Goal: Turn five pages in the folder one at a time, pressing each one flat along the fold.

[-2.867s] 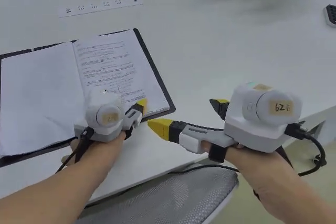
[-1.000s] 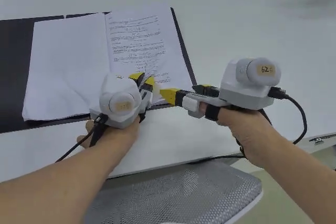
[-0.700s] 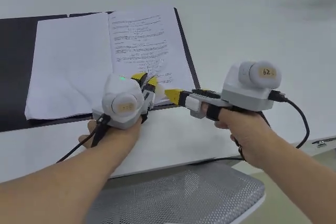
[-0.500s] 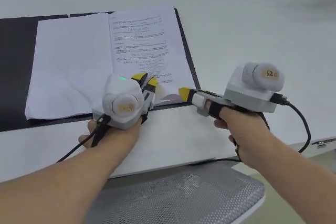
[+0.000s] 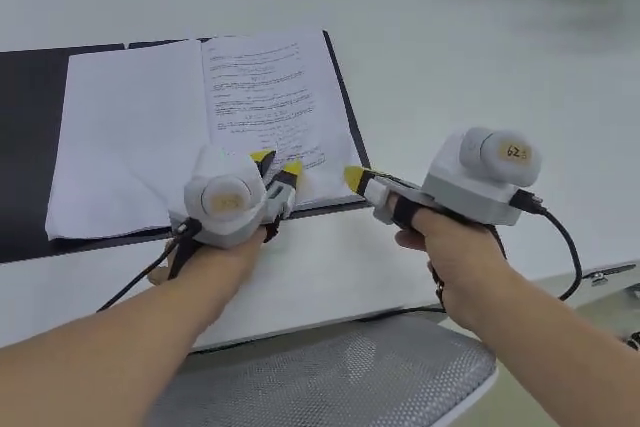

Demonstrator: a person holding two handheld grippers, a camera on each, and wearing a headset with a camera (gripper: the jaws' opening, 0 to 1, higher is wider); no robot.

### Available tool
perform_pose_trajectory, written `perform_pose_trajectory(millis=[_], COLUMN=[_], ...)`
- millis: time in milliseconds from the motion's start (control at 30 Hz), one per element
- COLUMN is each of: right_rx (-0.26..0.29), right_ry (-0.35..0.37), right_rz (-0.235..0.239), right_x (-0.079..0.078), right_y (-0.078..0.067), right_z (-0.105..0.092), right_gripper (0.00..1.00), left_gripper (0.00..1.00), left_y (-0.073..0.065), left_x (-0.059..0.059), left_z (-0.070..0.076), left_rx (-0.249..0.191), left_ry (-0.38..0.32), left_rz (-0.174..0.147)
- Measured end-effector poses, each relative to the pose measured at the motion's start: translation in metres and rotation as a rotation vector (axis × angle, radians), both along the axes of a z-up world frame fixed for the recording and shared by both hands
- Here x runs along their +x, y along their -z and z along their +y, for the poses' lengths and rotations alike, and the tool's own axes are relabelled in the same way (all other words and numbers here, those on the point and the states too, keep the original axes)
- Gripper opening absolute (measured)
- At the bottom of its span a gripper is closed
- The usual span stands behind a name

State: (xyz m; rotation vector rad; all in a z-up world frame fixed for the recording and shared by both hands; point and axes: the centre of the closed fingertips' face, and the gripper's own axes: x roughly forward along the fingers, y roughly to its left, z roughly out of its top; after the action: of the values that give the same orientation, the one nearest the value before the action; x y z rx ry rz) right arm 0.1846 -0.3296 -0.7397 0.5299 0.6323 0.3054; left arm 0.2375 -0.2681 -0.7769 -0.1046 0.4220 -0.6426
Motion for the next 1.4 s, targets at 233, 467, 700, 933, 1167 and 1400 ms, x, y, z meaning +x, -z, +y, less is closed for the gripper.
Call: perform_pose_trajectory(millis=[233, 467, 700, 933, 1167, 1400], right_rx=[0.045, 0.089, 0.124, 0.147, 0.156, 0.148], right_ry=[0.001, -0.010, -0.041, -0.093, -0.142, -0.198], right_rz=[-0.045, -0.090, -0.128, -0.156, -0.166, -0.173], right_x=[-0.006, -0.011, -0.011, -0.009, -0.008, -0.008], right_y=[-0.029, -0.055, -0.078, -0.095, -0.105, -0.107], right_z=[0.022, 0.050, 0.082, 0.120, 0.159, 0.200], right_gripper=[0.00, 0.00, 0.00, 0.00, 0.00, 0.00], left_gripper=[0.45, 0.45, 0.45, 0.47, 0.46, 0.46], left_y=[-0.015, -0.049, -0.077, -0.106, -0.129, -0.137], left_x=[-0.020, -0.033, -0.041, -0.044, -0.051, -0.057], left_z=[0.017, 0.055, 0.109, 0.158, 0.189, 0.217], left_rx=[0.049, 0.051, 0.077, 0.066, 0.052, 0.079], left_ry=[0.085, 0.080, 0.037, -0.034, -0.065, -0.082], left_rz=[0.069, -0.024, -0.095, -0.154, -0.199, -0.226])
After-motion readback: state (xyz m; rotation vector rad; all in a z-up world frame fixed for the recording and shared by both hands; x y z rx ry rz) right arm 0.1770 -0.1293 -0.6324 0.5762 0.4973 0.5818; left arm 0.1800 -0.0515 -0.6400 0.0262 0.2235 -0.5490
